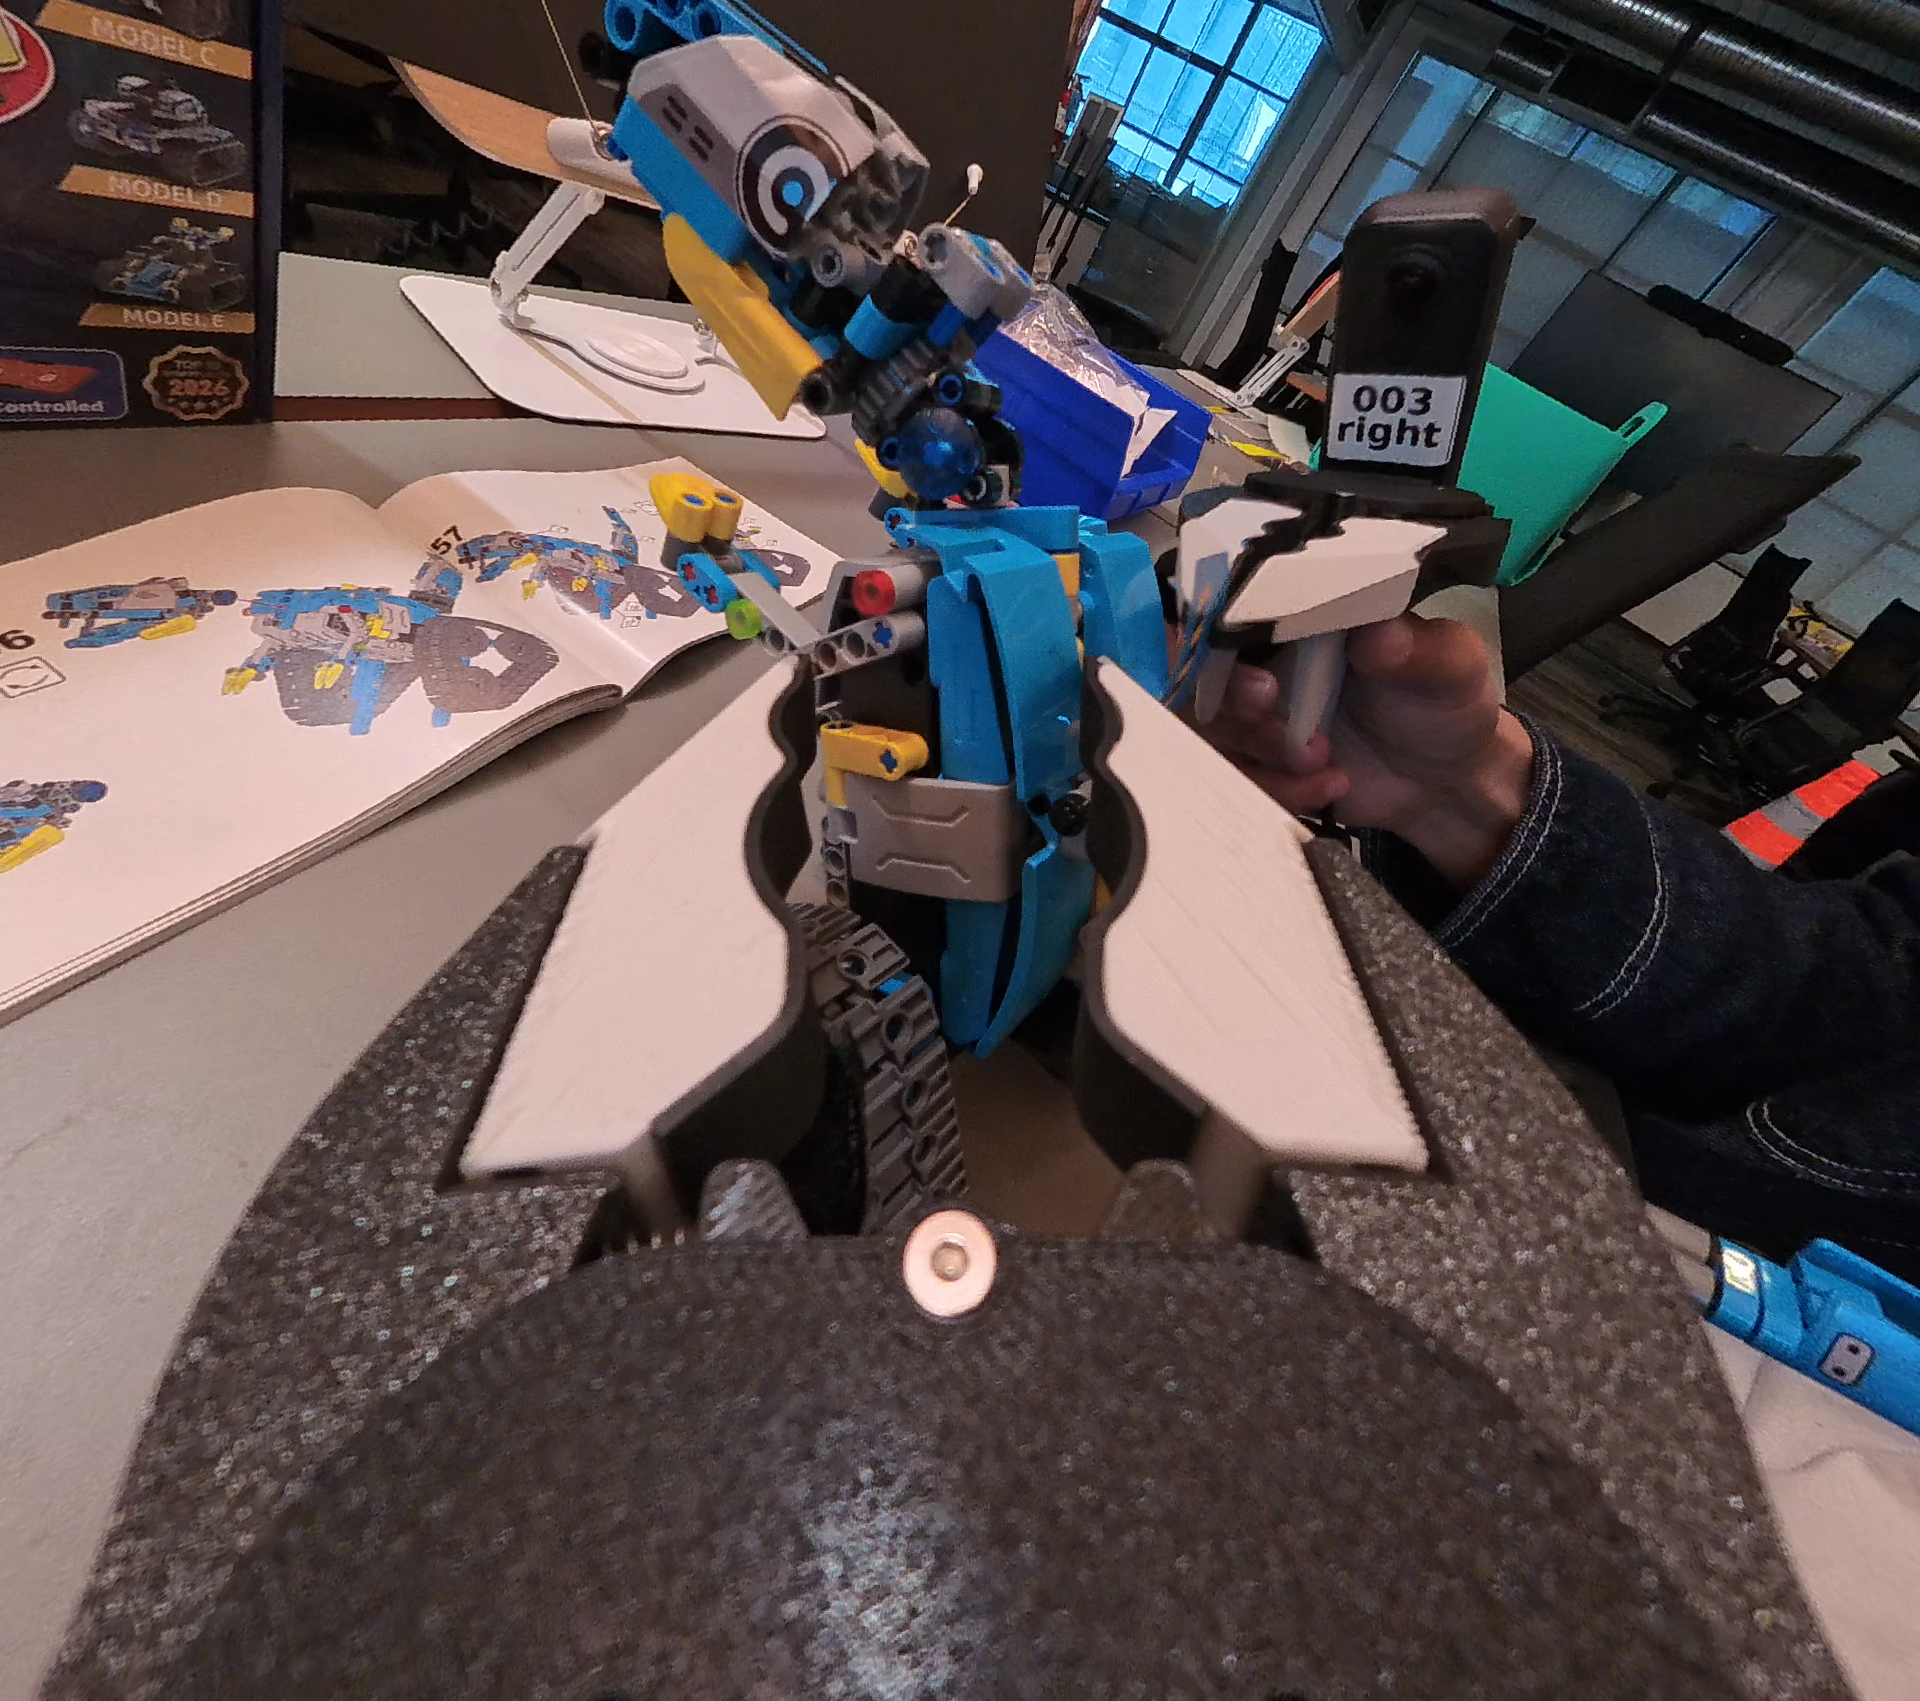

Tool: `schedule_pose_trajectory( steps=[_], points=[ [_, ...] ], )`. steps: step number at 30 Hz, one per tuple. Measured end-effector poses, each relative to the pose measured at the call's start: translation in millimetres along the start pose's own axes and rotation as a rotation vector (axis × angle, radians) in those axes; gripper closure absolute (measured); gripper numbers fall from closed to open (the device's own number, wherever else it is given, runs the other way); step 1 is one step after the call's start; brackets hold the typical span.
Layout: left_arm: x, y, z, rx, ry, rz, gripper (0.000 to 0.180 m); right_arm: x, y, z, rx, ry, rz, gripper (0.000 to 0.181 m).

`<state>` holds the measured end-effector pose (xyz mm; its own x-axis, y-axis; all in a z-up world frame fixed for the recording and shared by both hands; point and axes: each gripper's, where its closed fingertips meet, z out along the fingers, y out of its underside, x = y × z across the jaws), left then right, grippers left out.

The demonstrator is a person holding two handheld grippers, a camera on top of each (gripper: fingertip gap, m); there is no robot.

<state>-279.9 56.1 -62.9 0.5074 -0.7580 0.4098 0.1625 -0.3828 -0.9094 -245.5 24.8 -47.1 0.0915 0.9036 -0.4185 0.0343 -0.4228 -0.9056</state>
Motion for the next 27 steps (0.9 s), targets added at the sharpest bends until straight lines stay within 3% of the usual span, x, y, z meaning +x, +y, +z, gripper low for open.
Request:
schedule_pose_trajectory(
  steps=[27],
  points=[
    [-0.3, 0.6, 0.1, -0.003, 0.000, 0.005, 0.131, 6.5, 0.1, -0.1, -0.003, 0.052, -0.045, 0.181]
  ],
)
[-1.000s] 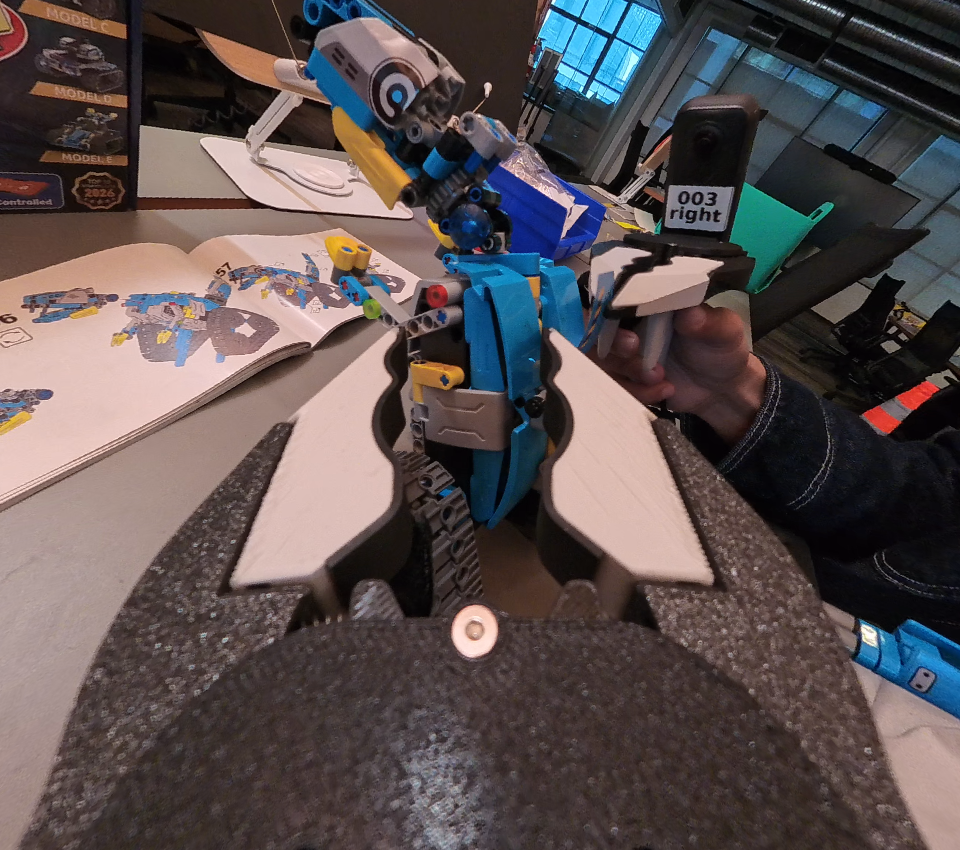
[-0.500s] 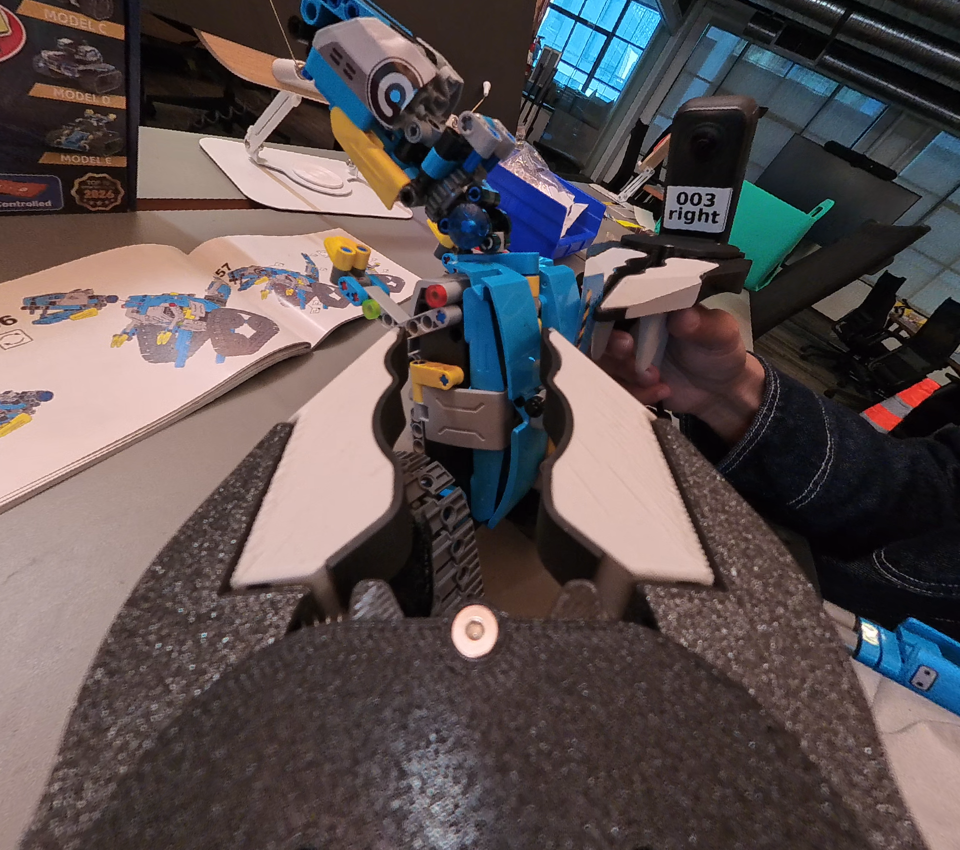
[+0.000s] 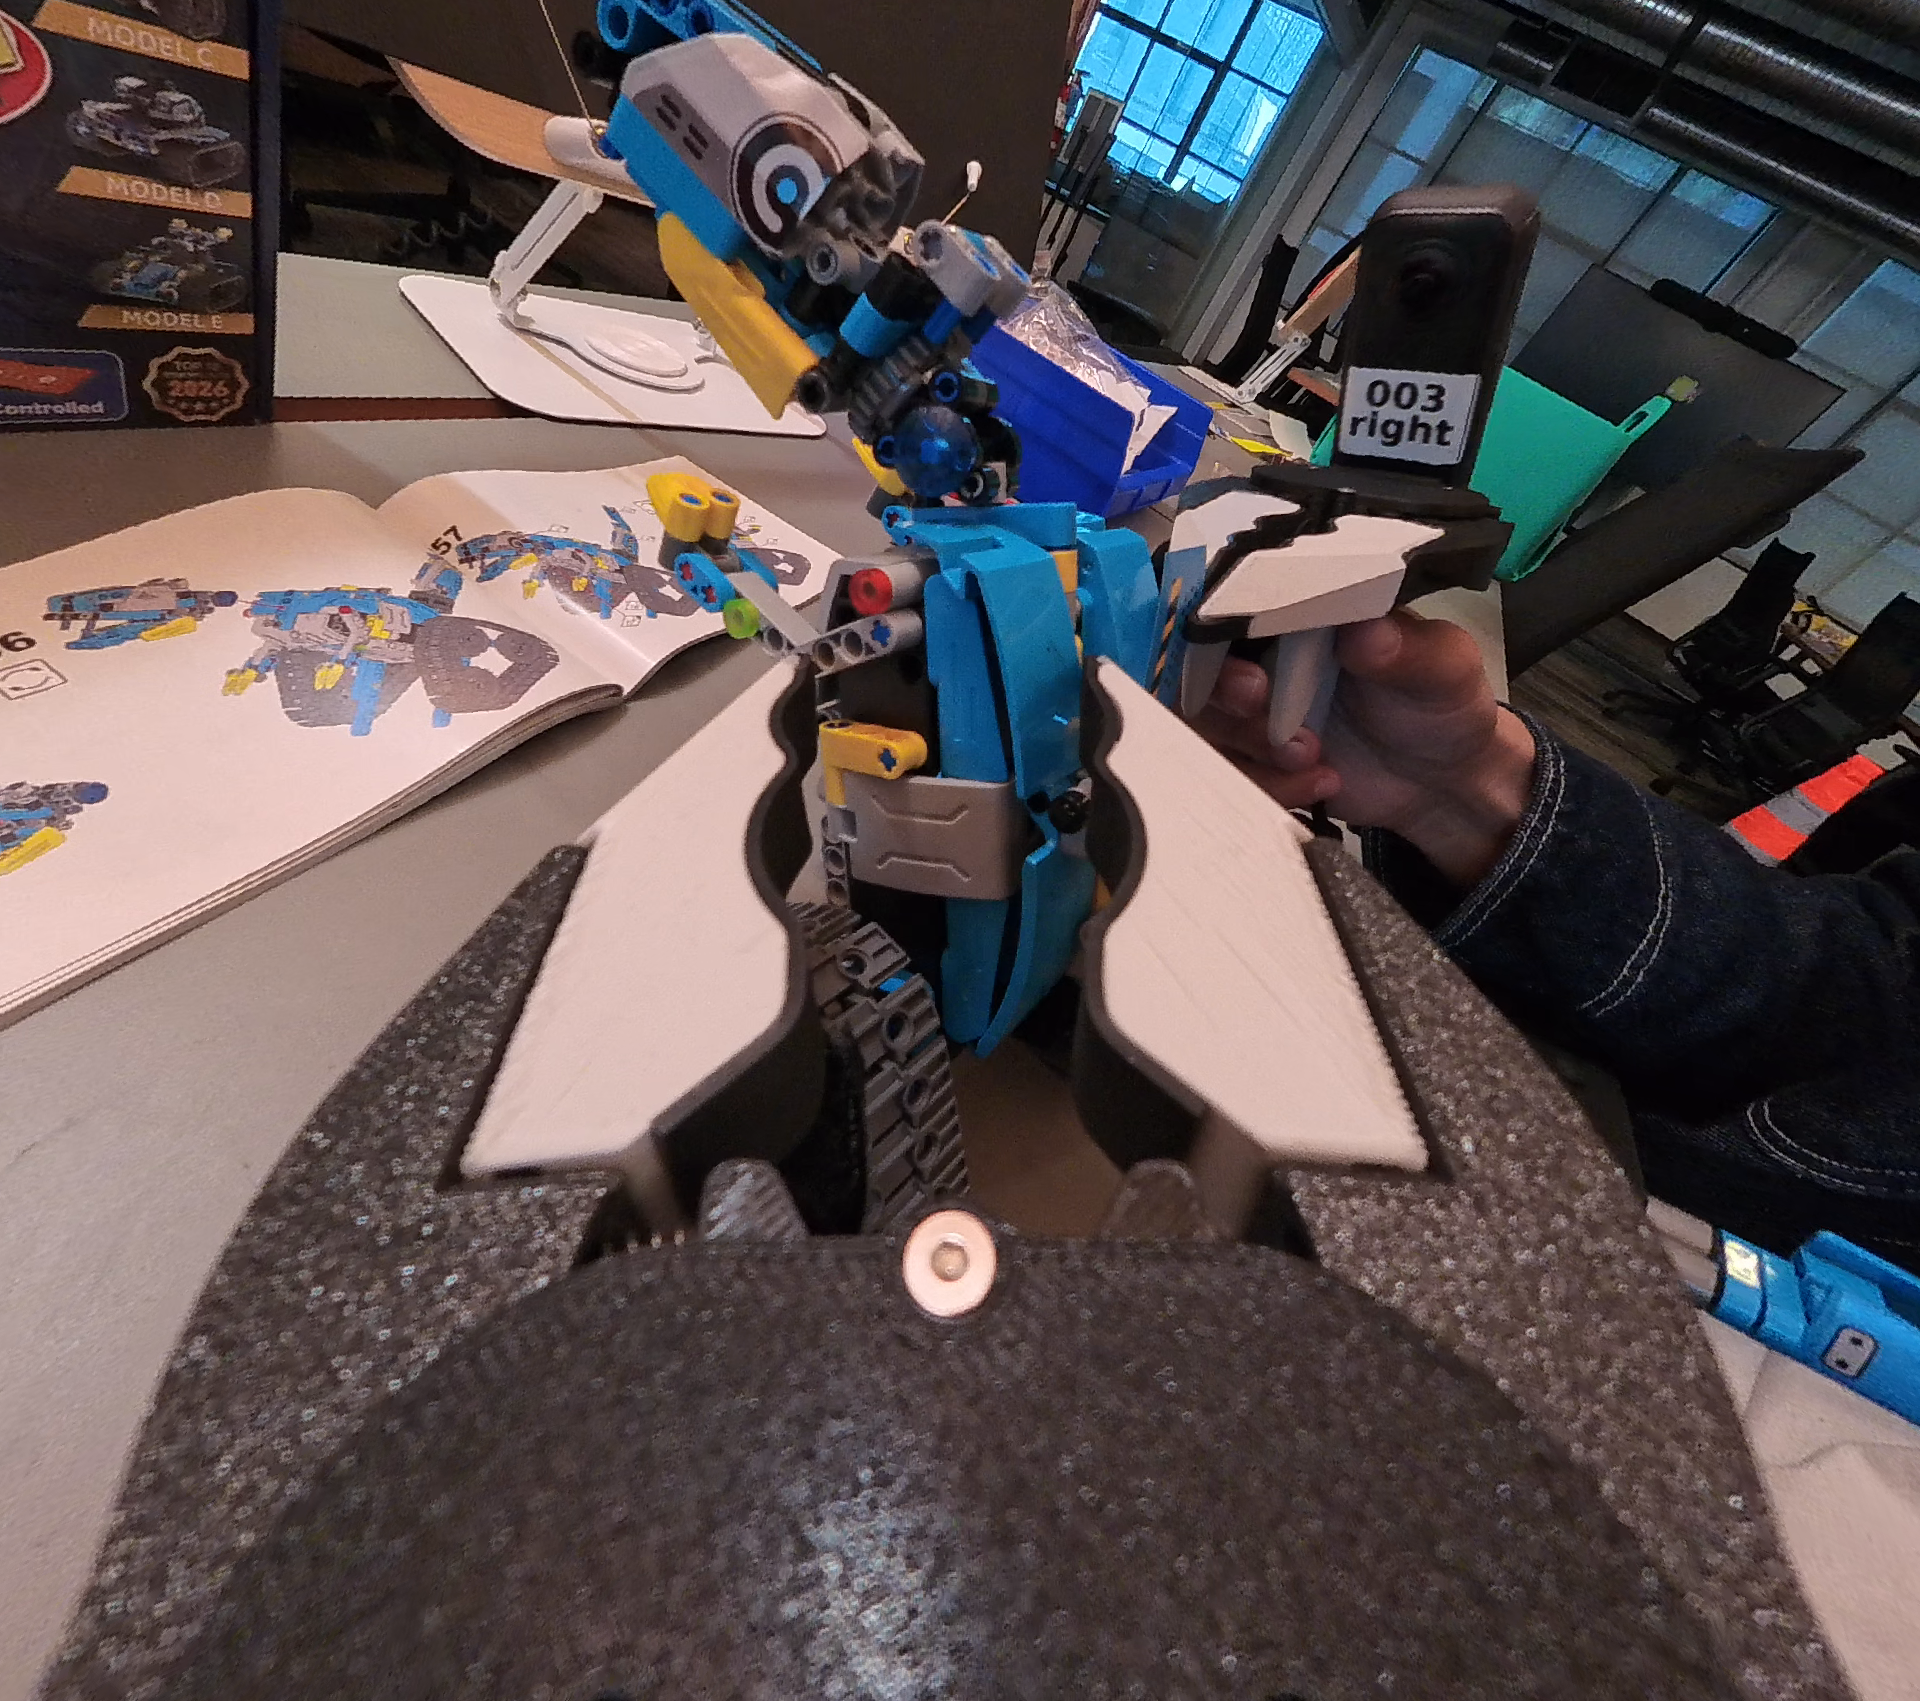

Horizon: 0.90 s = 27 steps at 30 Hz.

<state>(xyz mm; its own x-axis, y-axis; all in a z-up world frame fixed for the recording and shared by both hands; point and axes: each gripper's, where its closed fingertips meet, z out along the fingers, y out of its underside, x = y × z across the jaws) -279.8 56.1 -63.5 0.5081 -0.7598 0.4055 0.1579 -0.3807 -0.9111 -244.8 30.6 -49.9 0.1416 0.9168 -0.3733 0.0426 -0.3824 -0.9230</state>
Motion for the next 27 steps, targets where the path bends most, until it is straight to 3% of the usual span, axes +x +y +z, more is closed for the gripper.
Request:
schedule_pose_trajectory(
  steps=[27],
  points=[
    [0.5, 1.4, 0.6, -0.008, -0.003, 0.014, 0.132, 3.4, -1.6, -0.5, 0.014, 0.095, -0.084, 0.181]
  ],
)
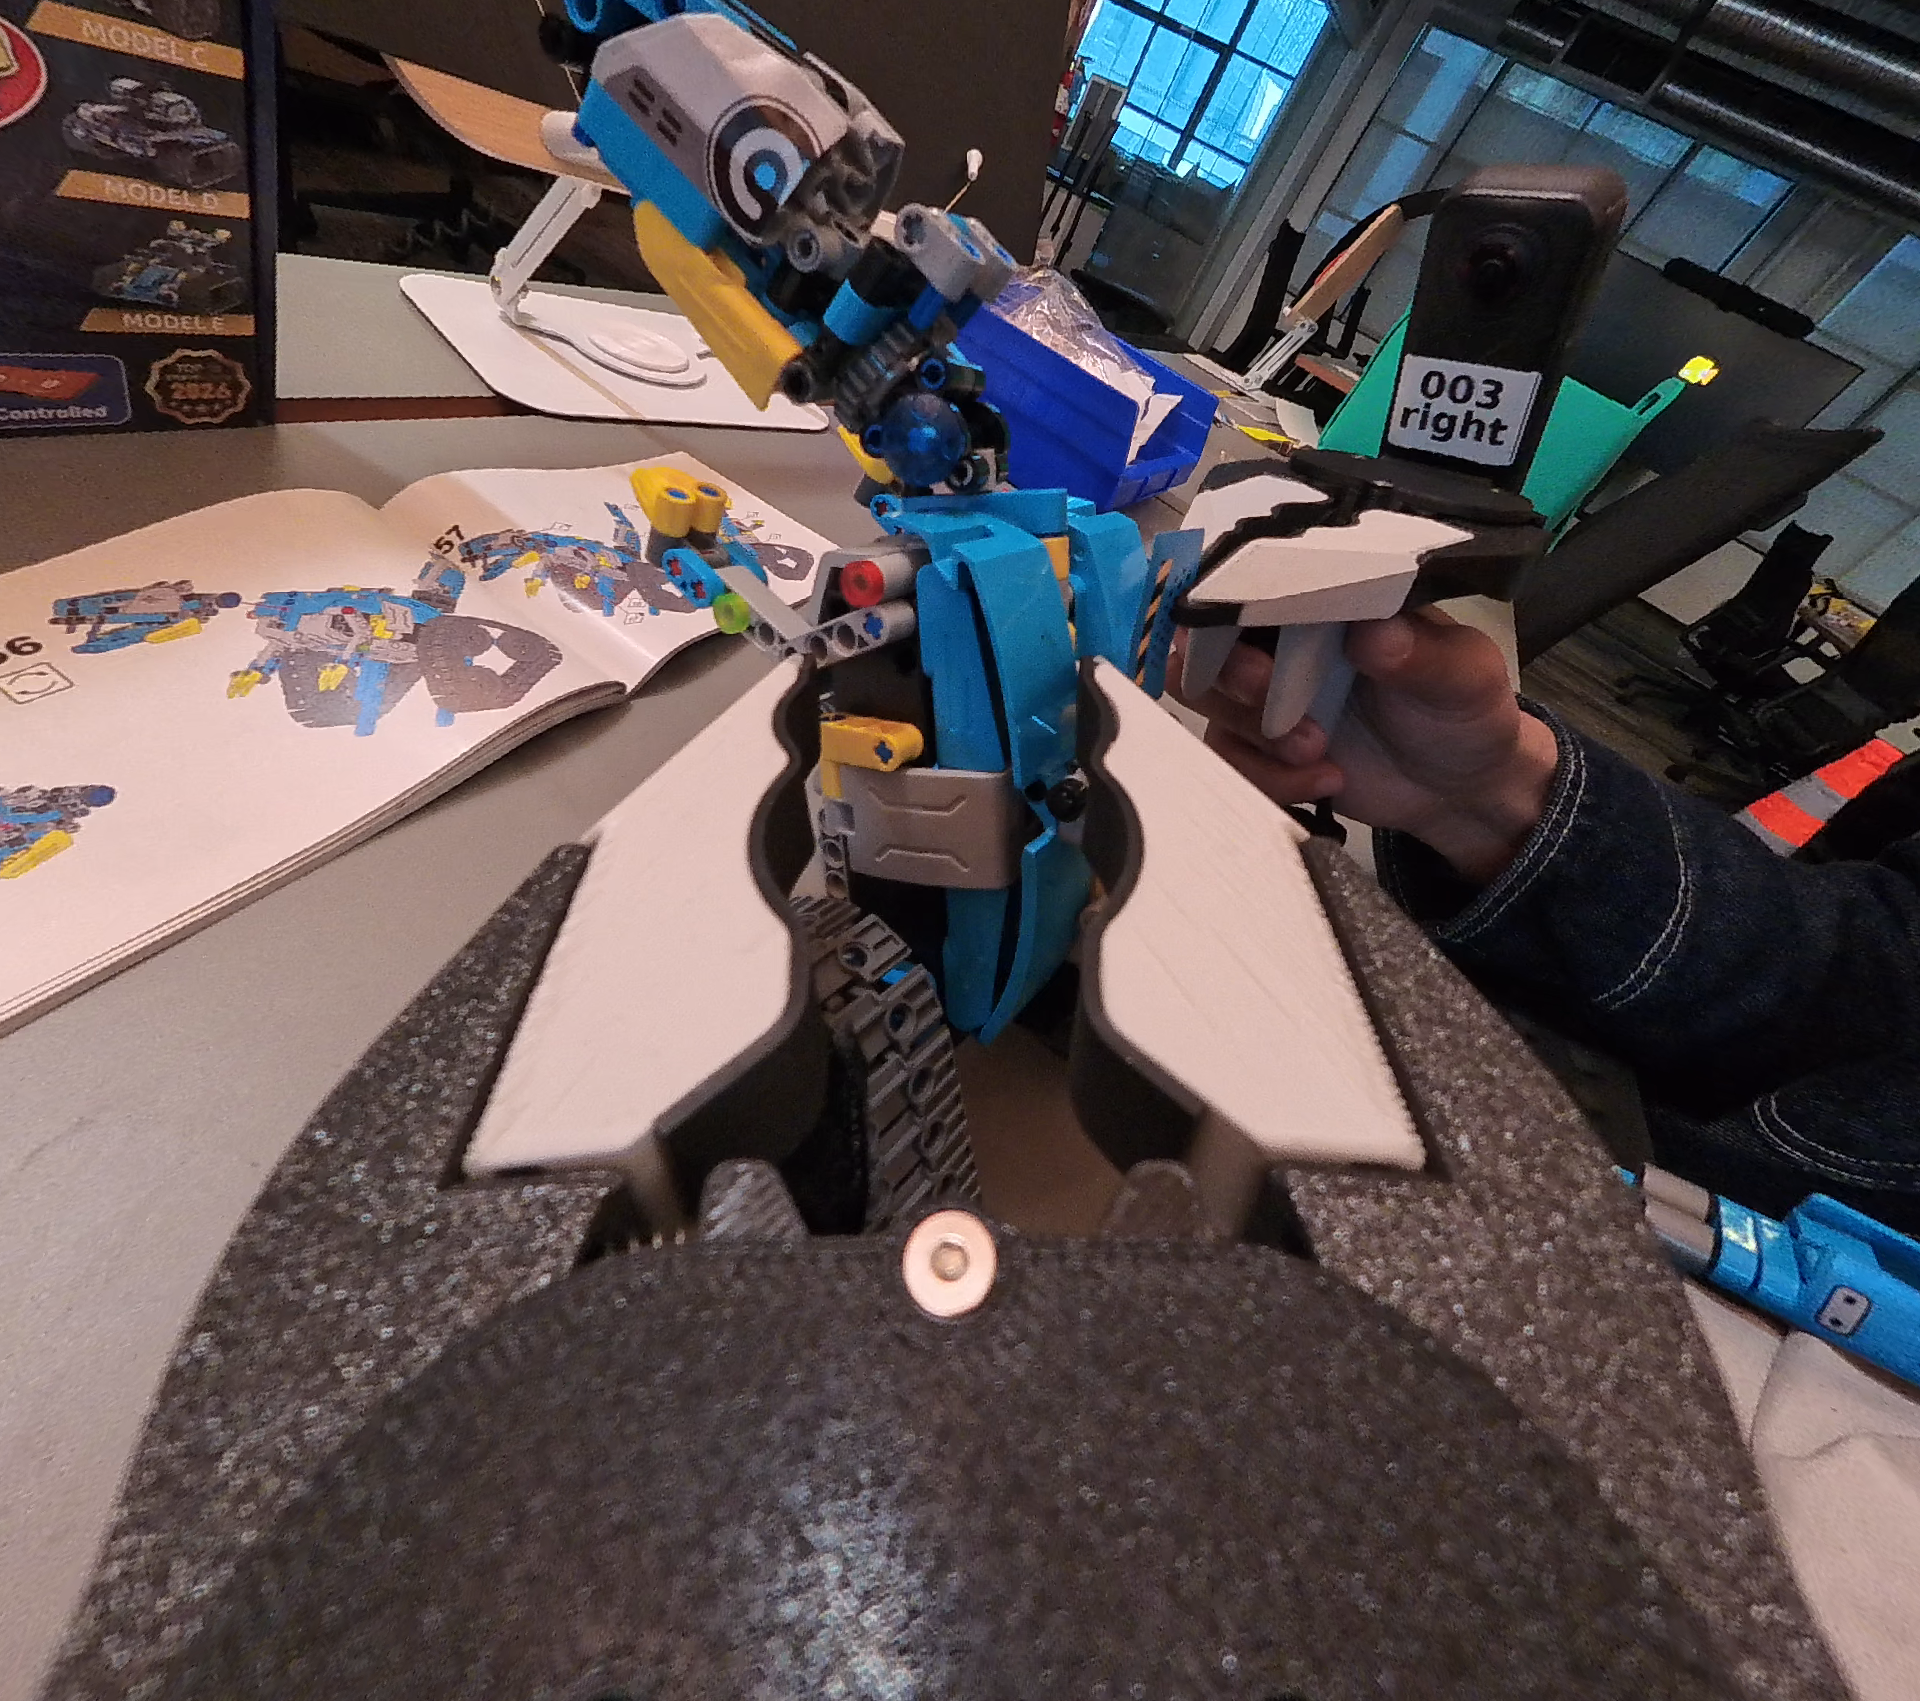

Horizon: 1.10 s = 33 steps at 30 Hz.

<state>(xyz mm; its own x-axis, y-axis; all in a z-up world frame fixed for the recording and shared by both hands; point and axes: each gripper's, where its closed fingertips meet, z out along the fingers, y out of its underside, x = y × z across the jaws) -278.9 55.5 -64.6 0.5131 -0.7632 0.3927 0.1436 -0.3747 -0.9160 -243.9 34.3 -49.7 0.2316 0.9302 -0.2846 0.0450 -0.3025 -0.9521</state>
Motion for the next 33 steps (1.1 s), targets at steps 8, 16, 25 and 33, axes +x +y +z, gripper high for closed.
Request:
schedule_pose_trajectory(
  steps=[8, 16, 25, 33],
  points=[
    [0.2, 0.0, 0.0, 0.000, 0.000, 0.001, 0.132, -0.8, 0.3, -0.2, -0.006, 0.002, -0.012, 0.181],
    [0.1, 0.1, -0.1, 0.000, 0.001, 0.000, 0.132, -20.3, -5.7, -4.8, 0.003, -0.050, -0.147, 0.181],
    [0.2, 0.0, 0.0, -0.003, 0.002, 0.001, 0.132, -15.2, -7.4, -1.7, -0.020, -0.089, -0.090, 0.181],
    [-0.1, 0.0, -0.2, 0.004, 0.001, 0.007, 0.133, -25.2, -13.0, 0.5, -0.062, -0.242, -0.183, 0.181]
  ],
)
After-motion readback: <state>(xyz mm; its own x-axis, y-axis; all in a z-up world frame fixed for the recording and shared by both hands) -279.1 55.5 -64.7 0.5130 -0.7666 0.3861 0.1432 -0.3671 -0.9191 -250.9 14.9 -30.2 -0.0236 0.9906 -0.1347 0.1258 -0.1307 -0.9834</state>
